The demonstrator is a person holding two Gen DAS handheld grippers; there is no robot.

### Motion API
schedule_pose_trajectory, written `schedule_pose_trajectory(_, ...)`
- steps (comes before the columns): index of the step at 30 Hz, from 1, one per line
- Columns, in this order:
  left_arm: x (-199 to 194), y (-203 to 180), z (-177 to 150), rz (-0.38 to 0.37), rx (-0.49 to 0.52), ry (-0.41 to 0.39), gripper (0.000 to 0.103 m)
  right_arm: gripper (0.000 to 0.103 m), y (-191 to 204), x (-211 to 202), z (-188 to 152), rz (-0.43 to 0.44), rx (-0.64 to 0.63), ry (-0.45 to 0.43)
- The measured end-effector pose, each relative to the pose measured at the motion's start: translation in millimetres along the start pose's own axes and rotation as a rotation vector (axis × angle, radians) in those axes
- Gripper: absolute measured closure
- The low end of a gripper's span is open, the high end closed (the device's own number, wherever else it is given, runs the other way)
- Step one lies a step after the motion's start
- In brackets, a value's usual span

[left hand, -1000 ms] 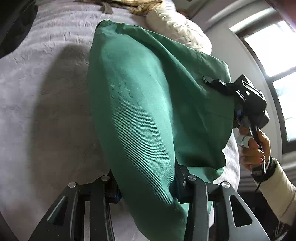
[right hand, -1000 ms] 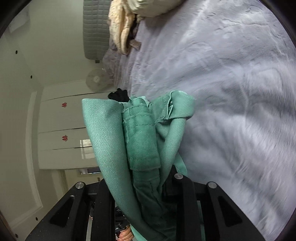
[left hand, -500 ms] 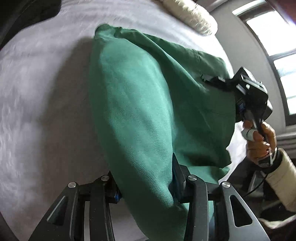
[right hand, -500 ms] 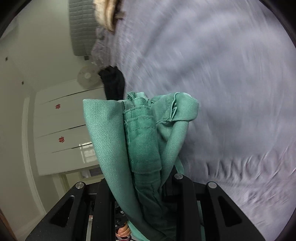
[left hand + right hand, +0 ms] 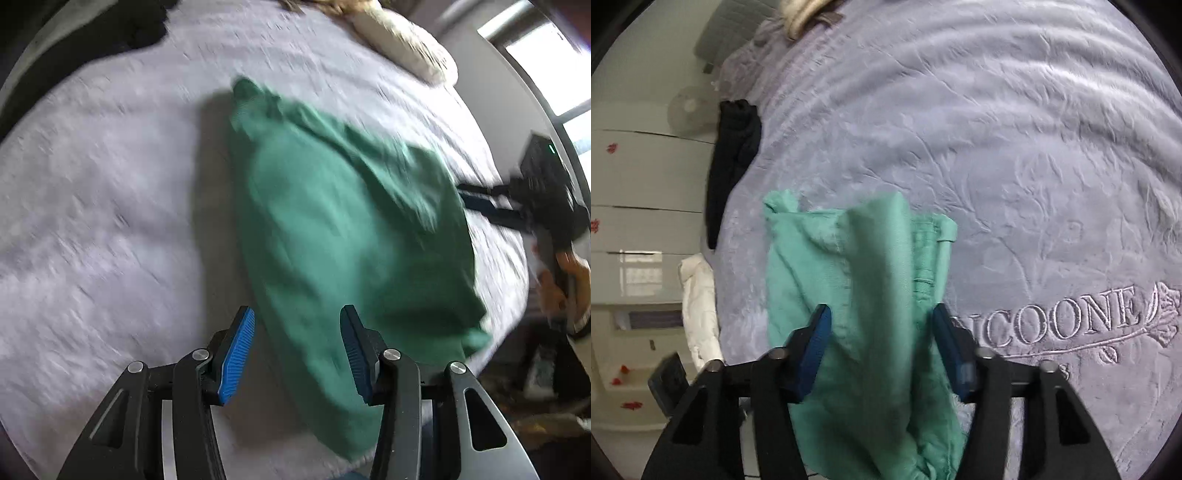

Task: Fold large clothes
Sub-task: 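Lay the shirt edge down with the right gripper to tidy the fold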

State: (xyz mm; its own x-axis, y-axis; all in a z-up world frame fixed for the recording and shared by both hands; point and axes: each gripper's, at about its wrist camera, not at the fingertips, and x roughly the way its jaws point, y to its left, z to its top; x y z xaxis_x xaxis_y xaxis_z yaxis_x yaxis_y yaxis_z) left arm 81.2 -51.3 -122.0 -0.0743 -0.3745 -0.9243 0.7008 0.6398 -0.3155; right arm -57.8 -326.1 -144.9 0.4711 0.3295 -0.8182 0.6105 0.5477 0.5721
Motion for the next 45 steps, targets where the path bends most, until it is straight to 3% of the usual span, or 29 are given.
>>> schedule_pose_trajectory(1,3.0,-0.1,5.2,0.010,-0.015,-0.010,0.054,0.088,-2.2,-2.7,-5.8,0.001,-0.009,0.007)
schedule_pose_trajectory(2,7.7,-0.7,9.6,0.017,-0.027,-0.013,0.054,0.092,1.4,2.1,-3.4,-0.010,-0.019,0.017)
schedule_pose_trajectory(6,43.1,-8.7,12.1,0.103,-0.002,0.003,0.052,0.097,-4.9,17.7,4.1,-0.135,-0.061,0.007)
schedule_pose_trajectory(8,52.5,-9.5,7.7,0.135,0.004,0.000,0.043,0.099,-27.5,36.2,14.0,-0.167,-0.014,0.026)
schedule_pose_trajectory(9,52.7,-8.7,6.2,0.146,-0.004,-0.007,0.038,0.101,-41.3,42.7,16.8,-0.144,0.031,0.038)
schedule_pose_trajectory(14,34.8,-8.6,-2.6,0.164,-0.016,0.019,0.035,0.101,-53.4,31.0,15.5,-0.065,0.081,0.041)
schedule_pose_trajectory(16,19.3,-13.5,-13.3,0.155,0.017,0.011,0.035,0.093,-47.4,15.2,7.4,-0.079,0.059,0.044)
schedule_pose_trajectory(18,8.7,-20.1,-21.6,0.119,0.044,0.014,0.035,0.093,-40.0,-2.2,-3.5,-0.096,0.022,0.044)
schedule_pose_trajectory(21,8.3,-35.9,-52.6,0.097,0.120,0.072,0.035,0.093,-23.8,-25.5,-28.4,-0.104,-0.055,0.057)
schedule_pose_trajectory(24,25.7,-45.4,-88.7,0.141,0.203,0.132,0.035,0.093,-7.1,-36.3,-55.6,-0.101,-0.115,0.076)
schedule_pose_trajectory(31,31.8,-40.8,-117.3,0.177,0.194,0.082,0.034,0.093,32.6,-34.4,-113.0,-0.035,-0.248,0.177)
schedule_pose_trajectory(33,29.5,-40.4,-121.8,0.187,0.207,0.070,0.034,0.093,34.6,-29.8,-134.0,-0.100,-0.311,0.231)
schedule_pose_trajectory(36,28.1,-39.2,-126.6,0.184,0.198,0.060,0.034,0.093,15.3,-16.9,-145.8,-0.193,-0.290,0.258)
schedule_pose_trajectory(38,29.8,-37.1,-127.7,0.186,0.183,0.059,0.029,0.095,-5.7,-15.1,-149.6,-0.198,-0.219,0.260)
schedule_pose_trajectory(39,27.6,-35.1,-126.3,0.194,0.180,0.055,0.024,0.102,-15.9,-13.4,-149.8,-0.196,-0.188,0.258)
schedule_pose_trajectory(45,34.1,-32.4,-126.5,0.185,0.161,0.062,0.024,0.103,-40.6,14.2,-154.9,-0.209,-0.183,0.257)
